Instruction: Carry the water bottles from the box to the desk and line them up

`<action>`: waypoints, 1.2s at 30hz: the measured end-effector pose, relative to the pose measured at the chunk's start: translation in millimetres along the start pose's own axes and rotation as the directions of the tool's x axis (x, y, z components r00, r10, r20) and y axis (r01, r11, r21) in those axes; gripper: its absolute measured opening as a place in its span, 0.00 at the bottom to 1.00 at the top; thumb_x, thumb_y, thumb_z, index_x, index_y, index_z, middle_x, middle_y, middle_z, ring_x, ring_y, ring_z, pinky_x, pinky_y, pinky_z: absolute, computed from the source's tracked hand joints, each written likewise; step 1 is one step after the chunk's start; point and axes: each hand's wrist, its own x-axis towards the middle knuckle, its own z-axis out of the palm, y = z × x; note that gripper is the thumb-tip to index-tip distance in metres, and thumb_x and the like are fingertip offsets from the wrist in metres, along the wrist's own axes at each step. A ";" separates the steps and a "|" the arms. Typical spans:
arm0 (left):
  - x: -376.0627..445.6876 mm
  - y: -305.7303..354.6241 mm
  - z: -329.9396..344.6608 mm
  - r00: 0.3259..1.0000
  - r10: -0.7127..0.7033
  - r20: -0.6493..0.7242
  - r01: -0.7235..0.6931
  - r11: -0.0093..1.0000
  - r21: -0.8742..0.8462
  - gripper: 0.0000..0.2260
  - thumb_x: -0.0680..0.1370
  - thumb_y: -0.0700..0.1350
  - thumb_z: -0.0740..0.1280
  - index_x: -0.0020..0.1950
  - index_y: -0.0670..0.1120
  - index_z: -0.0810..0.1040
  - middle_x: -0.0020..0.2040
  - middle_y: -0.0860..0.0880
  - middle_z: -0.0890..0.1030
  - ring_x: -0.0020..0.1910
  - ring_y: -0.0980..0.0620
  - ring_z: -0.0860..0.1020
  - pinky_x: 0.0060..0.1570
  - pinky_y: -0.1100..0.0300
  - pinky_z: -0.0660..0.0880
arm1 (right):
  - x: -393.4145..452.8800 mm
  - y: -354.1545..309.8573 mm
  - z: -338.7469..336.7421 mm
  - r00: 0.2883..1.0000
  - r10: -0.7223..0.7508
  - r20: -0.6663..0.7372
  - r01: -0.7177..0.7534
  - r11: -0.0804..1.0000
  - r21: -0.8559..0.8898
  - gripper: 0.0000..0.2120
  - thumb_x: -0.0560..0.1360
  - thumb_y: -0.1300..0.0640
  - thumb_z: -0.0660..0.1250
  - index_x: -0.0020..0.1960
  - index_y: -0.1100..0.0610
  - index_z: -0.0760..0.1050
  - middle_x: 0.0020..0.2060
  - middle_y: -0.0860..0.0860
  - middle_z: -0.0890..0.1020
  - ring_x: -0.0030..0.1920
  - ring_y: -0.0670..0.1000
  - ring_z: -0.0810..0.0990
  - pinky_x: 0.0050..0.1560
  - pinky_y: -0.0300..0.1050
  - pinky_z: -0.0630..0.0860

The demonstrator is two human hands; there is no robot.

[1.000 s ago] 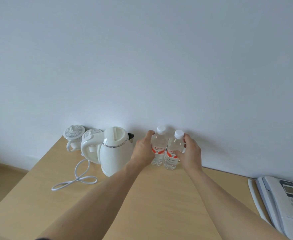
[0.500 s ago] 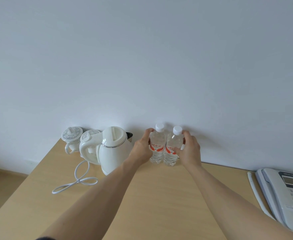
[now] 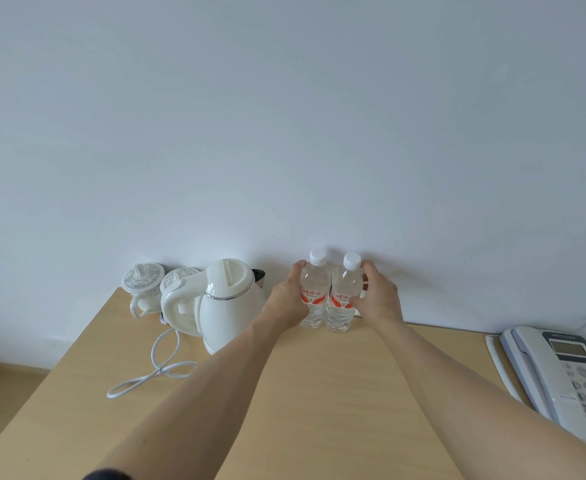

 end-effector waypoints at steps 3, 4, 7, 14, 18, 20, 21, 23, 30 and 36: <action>-1.2 -1.1 -2.8 1.000 -0.008 -0.018 0.008 1.000 0.025 0.39 0.76 0.33 0.63 0.81 0.55 0.51 0.53 0.39 0.80 0.52 0.41 0.80 0.51 0.46 0.78 | -4.3 1.8 -5.8 1.000 0.021 0.000 -0.021 1.000 0.001 0.28 0.72 0.66 0.70 0.69 0.53 0.71 0.55 0.53 0.80 0.56 0.55 0.79 0.56 0.51 0.77; -0.8 -0.3 -4.7 0.999 -0.004 -0.042 0.006 0.999 0.047 0.38 0.76 0.34 0.64 0.81 0.53 0.52 0.55 0.40 0.80 0.55 0.42 0.79 0.53 0.47 0.78 | -5.3 2.4 -8.2 0.999 0.034 -0.002 -0.034 0.999 0.001 0.29 0.72 0.67 0.69 0.71 0.52 0.70 0.56 0.53 0.79 0.57 0.55 0.78 0.57 0.51 0.76; 3.1 7.8 -15.7 0.986 0.055 -0.159 -0.037 0.993 0.110 0.33 0.76 0.33 0.63 0.79 0.47 0.59 0.63 0.42 0.77 0.64 0.43 0.75 0.58 0.49 0.75 | -5.4 3.4 -15.9 0.997 0.072 -0.004 -0.072 0.997 -0.029 0.31 0.71 0.70 0.65 0.72 0.52 0.70 0.58 0.54 0.78 0.58 0.56 0.78 0.58 0.51 0.76; 11.2 41.3 -52.5 0.886 0.315 -0.340 -0.183 0.912 0.367 0.21 0.80 0.40 0.62 0.74 0.44 0.69 0.64 0.43 0.76 0.62 0.42 0.72 0.55 0.49 0.71 | -8.8 3.6 -40.2 0.994 0.095 -0.052 -0.100 0.990 -0.103 0.27 0.74 0.63 0.67 0.72 0.52 0.70 0.60 0.56 0.78 0.60 0.57 0.77 0.58 0.50 0.76; 14.9 71.4 -62.6 0.869 0.403 -0.286 -0.242 0.852 0.465 0.18 0.83 0.48 0.61 0.71 0.43 0.72 0.64 0.44 0.77 0.64 0.42 0.72 0.61 0.49 0.70 | -15.8 3.9 -56.2 0.988 0.128 -0.090 -0.142 0.975 -0.170 0.23 0.78 0.55 0.66 0.73 0.50 0.68 0.62 0.56 0.76 0.62 0.56 0.75 0.55 0.48 0.73; 15.7 86.8 -56.8 0.864 0.443 -0.241 -0.283 0.821 0.495 0.18 0.83 0.50 0.60 0.70 0.43 0.72 0.65 0.45 0.76 0.65 0.43 0.71 0.62 0.50 0.69 | -22.7 4.8 -65.2 0.983 0.142 -0.112 -0.162 0.968 -0.190 0.22 0.80 0.52 0.64 0.73 0.49 0.68 0.63 0.55 0.75 0.63 0.56 0.74 0.55 0.48 0.72; 15.5 94.3 -51.2 0.860 0.463 -0.214 -0.307 0.805 0.508 0.18 0.84 0.50 0.60 0.70 0.43 0.72 0.65 0.45 0.76 0.65 0.43 0.71 0.62 0.50 0.69 | -26.9 5.6 -70.0 0.981 0.148 -0.123 -0.170 0.964 -0.202 0.21 0.81 0.51 0.63 0.73 0.49 0.67 0.63 0.55 0.75 0.63 0.56 0.74 0.56 0.48 0.72; 13.9 109.3 -35.0 0.857 0.493 -0.151 -0.352 0.774 0.526 0.18 0.84 0.51 0.59 0.70 0.44 0.73 0.65 0.45 0.76 0.65 0.44 0.71 0.63 0.51 0.68 | -37.3 8.6 -81.5 0.975 0.167 -0.146 -0.198 0.952 -0.232 0.21 0.81 0.49 0.62 0.73 0.49 0.67 0.63 0.55 0.75 0.63 0.57 0.74 0.56 0.48 0.71; -4.0 155.8 47.3 0.838 0.536 0.108 -0.496 0.663 0.560 0.19 0.83 0.52 0.58 0.72 0.46 0.71 0.66 0.46 0.75 0.66 0.44 0.70 0.64 0.50 0.66 | -91.0 40.7 -132.5 0.940 0.260 -0.222 -0.330 0.863 -0.383 0.21 0.82 0.49 0.61 0.74 0.50 0.67 0.59 0.57 0.74 0.61 0.59 0.74 0.57 0.52 0.76; -40.0 192.1 129.2 0.758 0.553 0.345 -0.643 0.543 0.540 0.20 0.84 0.52 0.57 0.75 0.49 0.68 0.70 0.48 0.73 0.70 0.44 0.69 0.67 0.50 0.65 | -158.1 93.2 -181.8 0.896 0.372 -0.242 -0.444 0.747 -0.495 0.21 0.81 0.46 0.58 0.73 0.49 0.68 0.66 0.55 0.75 0.66 0.59 0.73 0.62 0.53 0.73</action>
